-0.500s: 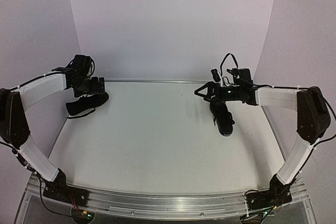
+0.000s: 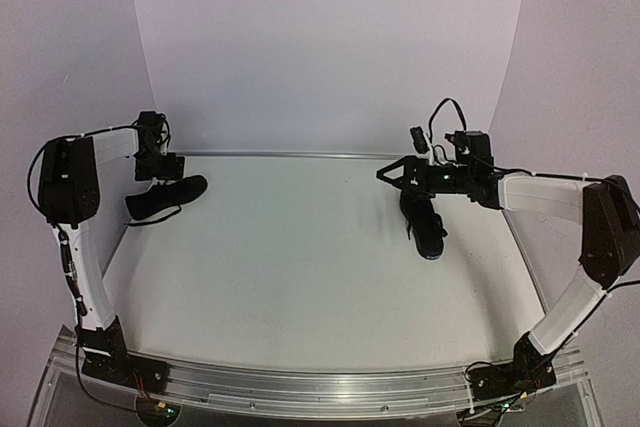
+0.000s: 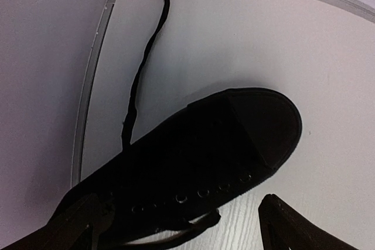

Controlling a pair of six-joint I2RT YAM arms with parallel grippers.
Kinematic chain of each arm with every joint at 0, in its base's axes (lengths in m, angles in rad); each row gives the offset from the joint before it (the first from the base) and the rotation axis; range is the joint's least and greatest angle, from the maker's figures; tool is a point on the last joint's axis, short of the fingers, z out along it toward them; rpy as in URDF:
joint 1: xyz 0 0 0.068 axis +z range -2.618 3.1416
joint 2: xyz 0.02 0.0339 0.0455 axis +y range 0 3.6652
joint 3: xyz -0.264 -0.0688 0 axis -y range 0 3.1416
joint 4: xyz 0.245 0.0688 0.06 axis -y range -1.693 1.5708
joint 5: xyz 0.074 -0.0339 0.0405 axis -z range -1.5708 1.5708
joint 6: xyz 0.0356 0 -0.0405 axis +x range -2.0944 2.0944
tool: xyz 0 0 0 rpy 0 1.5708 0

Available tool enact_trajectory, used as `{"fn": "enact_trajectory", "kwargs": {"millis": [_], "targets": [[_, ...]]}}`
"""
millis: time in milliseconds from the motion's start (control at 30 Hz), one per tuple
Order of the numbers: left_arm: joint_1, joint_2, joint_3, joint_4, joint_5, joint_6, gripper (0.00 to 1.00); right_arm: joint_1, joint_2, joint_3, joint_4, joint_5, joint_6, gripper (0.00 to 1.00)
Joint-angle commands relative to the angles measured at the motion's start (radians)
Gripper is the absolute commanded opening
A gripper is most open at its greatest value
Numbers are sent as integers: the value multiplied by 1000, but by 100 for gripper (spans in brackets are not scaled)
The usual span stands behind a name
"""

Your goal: Tie the shoes

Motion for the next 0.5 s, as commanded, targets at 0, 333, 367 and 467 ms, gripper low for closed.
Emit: {"fn": "enact_trajectory", "kwargs": {"millis": [0, 333, 367, 467], "targets": [[49, 74, 94, 70, 18, 126, 96, 5, -19, -32, 30, -17, -15, 98], [113, 132, 103, -45, 226, 161, 92, 5, 6, -32, 30, -13, -9, 98], [116, 139, 106, -63, 240, 157, 90, 5, 17, -25, 30, -14, -5, 98], [120, 167, 110, -106, 265, 160, 83, 5, 50, -2, 31, -23, 6, 98]]}}
